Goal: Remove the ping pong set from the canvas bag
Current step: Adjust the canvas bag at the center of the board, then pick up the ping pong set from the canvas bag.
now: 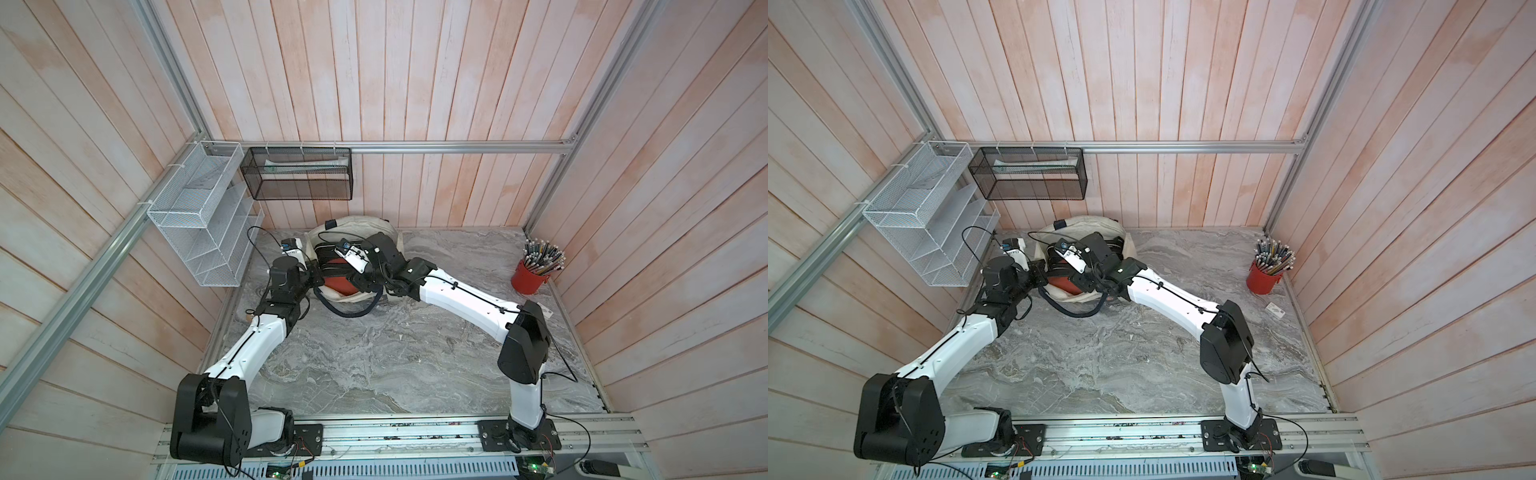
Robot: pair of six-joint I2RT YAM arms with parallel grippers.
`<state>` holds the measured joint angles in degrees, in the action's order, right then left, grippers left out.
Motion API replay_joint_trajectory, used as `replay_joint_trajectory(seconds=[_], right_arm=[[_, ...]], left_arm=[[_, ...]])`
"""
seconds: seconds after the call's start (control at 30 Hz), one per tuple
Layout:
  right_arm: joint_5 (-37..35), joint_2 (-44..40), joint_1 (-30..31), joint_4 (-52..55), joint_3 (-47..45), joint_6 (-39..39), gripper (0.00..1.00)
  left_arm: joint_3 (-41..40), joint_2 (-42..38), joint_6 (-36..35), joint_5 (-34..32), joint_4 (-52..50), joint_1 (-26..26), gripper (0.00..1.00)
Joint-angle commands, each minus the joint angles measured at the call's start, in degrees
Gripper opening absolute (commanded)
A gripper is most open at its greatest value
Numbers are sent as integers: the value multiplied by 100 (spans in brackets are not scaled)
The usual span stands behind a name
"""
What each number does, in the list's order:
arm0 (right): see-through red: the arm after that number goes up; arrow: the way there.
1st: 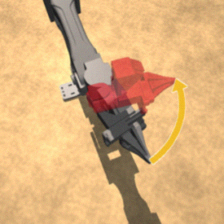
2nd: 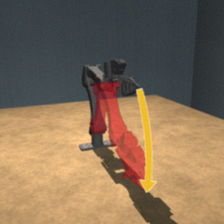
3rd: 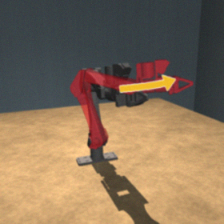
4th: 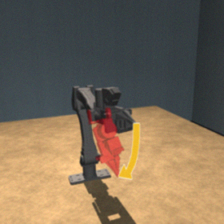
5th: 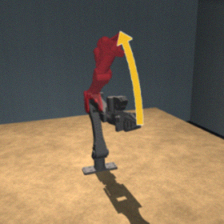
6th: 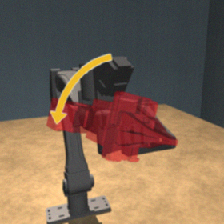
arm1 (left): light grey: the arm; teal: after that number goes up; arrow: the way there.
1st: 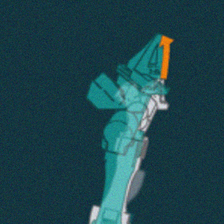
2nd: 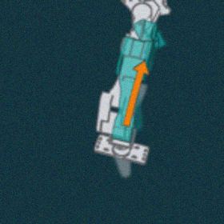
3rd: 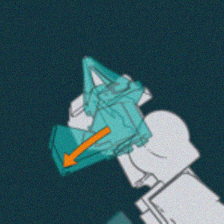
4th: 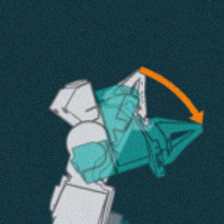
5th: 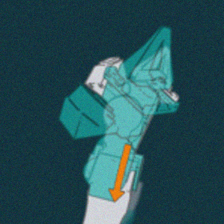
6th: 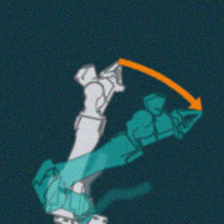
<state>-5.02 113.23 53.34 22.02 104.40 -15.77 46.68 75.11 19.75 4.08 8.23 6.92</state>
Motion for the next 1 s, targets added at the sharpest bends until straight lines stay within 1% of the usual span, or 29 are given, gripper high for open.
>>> replay_joint_trajectory(seconds=[0.0,0.23,0.57,0.67,0.77,0.8,0.87,0.93,0.97], right_arm=[[76,185,80,175,9,-209,68],[-25,434,71,91,79,-286,67],[64,862,-41,175,377,-291,65],[65,907,-74,136,391,-271,62],[80,992,-85,214,444,-307,54],[97,1018,-86,260,456,-329,48],[115,1042,-80,309,443,-350,31],[93,1043,-79,351,430,-349,0],[53,1036,-83,368,426,-349,0]], left_arm=[[-27,49,-25,-145,-152,-37,0],[32,47,-41,-123,-175,-50,0],[43,21,-53,-109,-193,-56,0],[17,18,-43,-109,-184,-67,0],[24,17,-42,-117,-184,-81,0],[34,13,-35,-124,-190,-83,0],[59,-4,-30,-151,-199,-98,0],[103,-23,-11,-216,-250,-120,0],[131,-36,2,-246,-261,-132,0]])
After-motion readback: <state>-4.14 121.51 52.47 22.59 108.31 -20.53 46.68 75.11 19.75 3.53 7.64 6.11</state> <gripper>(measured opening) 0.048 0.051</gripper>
